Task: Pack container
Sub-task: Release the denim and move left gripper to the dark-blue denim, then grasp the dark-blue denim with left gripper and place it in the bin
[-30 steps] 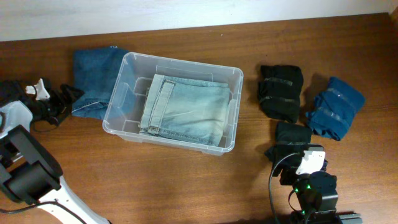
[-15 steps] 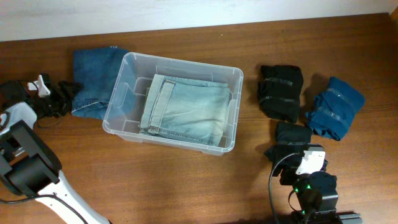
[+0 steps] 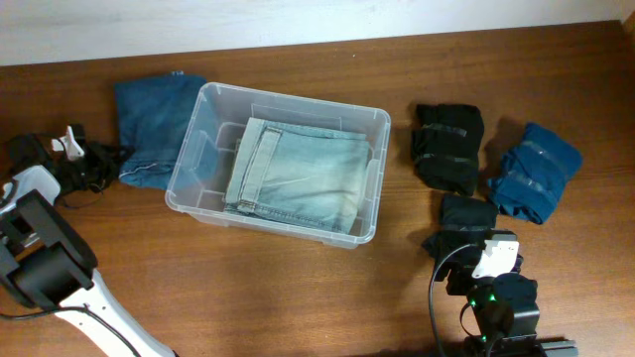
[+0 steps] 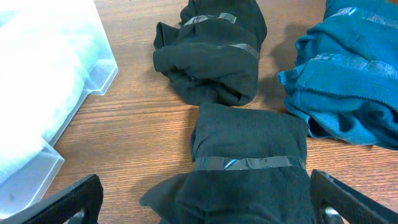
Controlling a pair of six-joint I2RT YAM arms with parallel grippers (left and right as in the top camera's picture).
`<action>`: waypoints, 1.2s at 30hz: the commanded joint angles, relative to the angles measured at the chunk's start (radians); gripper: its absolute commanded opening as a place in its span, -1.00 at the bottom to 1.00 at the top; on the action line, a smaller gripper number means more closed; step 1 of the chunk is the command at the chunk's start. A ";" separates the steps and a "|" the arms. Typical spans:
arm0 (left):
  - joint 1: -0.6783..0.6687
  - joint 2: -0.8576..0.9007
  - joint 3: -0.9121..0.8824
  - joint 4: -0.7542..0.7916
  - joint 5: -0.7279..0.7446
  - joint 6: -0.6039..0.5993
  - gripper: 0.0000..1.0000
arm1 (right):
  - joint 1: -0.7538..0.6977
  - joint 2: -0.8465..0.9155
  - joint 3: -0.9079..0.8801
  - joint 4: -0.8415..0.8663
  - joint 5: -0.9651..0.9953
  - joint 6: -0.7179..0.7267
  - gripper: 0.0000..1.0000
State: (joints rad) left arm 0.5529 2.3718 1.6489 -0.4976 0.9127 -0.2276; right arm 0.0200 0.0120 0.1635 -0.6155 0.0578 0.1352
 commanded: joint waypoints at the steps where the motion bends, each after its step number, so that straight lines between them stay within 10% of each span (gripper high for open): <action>1: 0.020 -0.061 -0.019 -0.115 -0.007 0.092 -0.99 | -0.008 -0.006 -0.008 0.002 -0.002 0.004 0.97; 19: -0.082 -0.919 0.048 -0.459 0.014 0.073 -0.99 | -0.008 -0.006 -0.008 0.002 -0.002 0.004 0.97; 36: -0.773 -0.915 0.036 -0.369 -0.509 -0.293 -0.99 | -0.008 -0.006 -0.008 0.002 -0.002 0.004 0.97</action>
State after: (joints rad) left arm -0.1238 1.4273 1.6703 -0.9295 0.5213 -0.4072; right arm 0.0200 0.0120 0.1635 -0.6155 0.0578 0.1345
